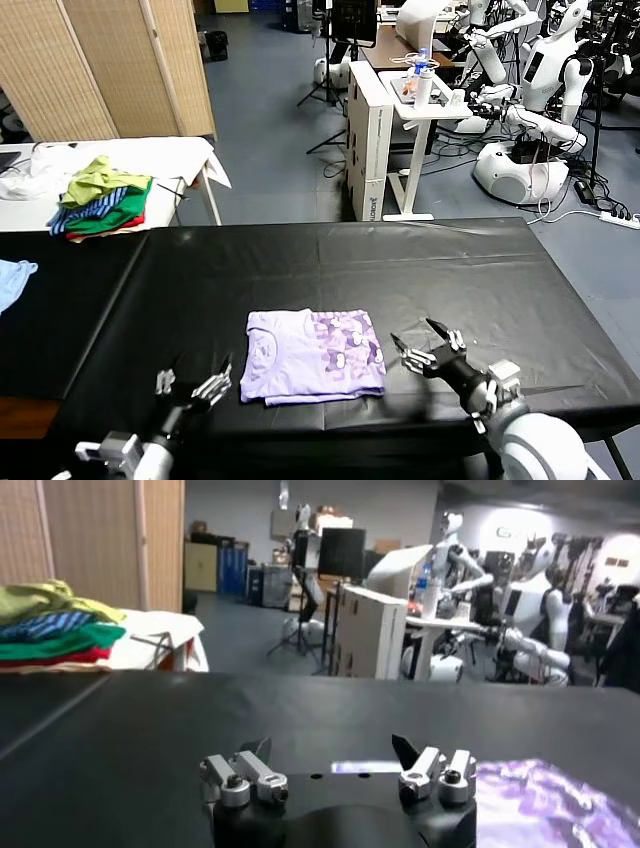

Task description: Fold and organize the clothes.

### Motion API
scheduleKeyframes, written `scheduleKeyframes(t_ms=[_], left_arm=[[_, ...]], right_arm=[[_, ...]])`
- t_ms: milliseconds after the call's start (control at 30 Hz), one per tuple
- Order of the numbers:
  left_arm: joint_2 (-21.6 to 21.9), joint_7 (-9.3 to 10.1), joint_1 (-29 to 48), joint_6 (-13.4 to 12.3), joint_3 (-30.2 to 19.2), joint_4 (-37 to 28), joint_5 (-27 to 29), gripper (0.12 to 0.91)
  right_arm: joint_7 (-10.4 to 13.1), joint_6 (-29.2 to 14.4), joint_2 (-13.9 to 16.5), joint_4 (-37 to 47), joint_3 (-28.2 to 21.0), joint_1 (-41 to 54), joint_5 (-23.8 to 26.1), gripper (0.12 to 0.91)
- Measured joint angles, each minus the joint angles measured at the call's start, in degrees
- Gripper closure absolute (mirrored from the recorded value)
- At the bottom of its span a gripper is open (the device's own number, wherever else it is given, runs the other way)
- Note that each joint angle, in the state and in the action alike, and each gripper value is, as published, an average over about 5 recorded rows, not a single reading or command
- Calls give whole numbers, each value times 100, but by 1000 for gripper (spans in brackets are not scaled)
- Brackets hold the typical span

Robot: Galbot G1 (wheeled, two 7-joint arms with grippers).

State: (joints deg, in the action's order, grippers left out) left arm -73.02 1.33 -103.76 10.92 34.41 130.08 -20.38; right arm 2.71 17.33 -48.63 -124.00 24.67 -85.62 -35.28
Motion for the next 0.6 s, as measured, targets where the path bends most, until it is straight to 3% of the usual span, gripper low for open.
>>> scheduleKeyframes(t_ms=[267,600], left_arm=[[14,11,-551,-137,215,136,-2,123],[-12,64,-1041,-136,465,302,10,123]], right_arm=[[-124,-883,-166,-148,498,-1034,617,118],[-8,-1599,-530,-247,845,-2040,1277,118]])
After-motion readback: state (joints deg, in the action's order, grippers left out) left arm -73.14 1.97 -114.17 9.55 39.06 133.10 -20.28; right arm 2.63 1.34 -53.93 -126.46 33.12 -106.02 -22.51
